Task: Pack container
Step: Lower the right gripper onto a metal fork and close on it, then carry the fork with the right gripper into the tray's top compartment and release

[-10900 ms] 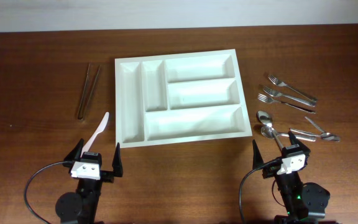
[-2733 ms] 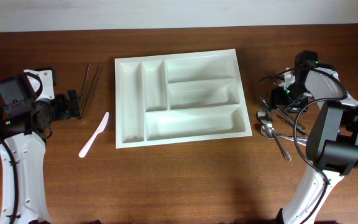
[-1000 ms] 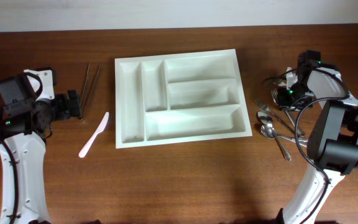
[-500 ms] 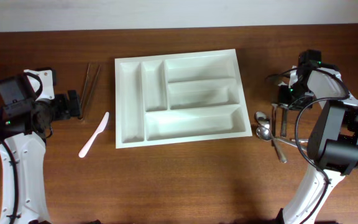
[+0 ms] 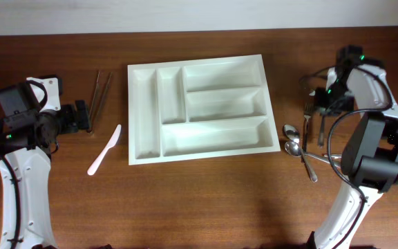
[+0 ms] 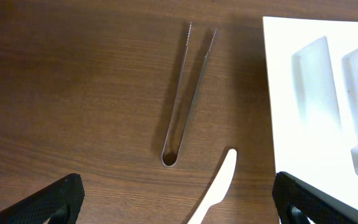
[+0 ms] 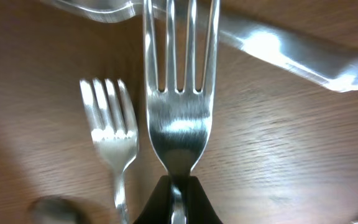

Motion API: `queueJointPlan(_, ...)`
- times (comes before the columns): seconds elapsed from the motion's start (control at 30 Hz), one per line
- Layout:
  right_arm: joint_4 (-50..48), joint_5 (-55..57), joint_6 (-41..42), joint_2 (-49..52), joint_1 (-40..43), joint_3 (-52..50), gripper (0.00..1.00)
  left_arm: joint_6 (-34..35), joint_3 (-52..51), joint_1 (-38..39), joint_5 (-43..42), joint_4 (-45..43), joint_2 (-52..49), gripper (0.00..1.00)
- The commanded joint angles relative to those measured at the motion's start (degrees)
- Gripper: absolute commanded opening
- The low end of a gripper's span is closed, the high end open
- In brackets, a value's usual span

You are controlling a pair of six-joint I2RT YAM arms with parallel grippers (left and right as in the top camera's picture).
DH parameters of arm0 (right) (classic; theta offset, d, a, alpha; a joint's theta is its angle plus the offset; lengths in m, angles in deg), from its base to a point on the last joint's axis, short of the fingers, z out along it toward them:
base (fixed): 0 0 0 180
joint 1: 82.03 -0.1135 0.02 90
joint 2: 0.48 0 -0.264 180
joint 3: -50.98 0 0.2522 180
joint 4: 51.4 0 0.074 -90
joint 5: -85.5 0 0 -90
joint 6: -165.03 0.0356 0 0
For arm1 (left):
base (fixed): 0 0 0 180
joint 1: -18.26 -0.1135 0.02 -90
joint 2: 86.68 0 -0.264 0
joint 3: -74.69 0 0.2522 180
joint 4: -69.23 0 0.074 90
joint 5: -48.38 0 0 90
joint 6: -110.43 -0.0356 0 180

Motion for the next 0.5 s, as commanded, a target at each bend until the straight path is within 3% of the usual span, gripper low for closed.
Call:
queueJointPlan(0.0, 3.0, 1.1, 0.3, -1.8, -1.8, 7.6, 0.04, -0.9, 1.4, -0.2, -1.0, 0.0, -0.3, 0.99)
queueJointPlan(0.27, 6.3, -2.6, -0.4, -2.7, -9.0, 14.5, 0.04, -0.9, 1.4, -0.2, -1.0, 0.0, -0.3, 0.99)
queueJointPlan(0.47, 6.0, -2.8, -14.1, -2.7, -17.9, 14.7, 0.04, -0.9, 1.4, -0.2, -1.0, 0.0, -0.3, 0.99)
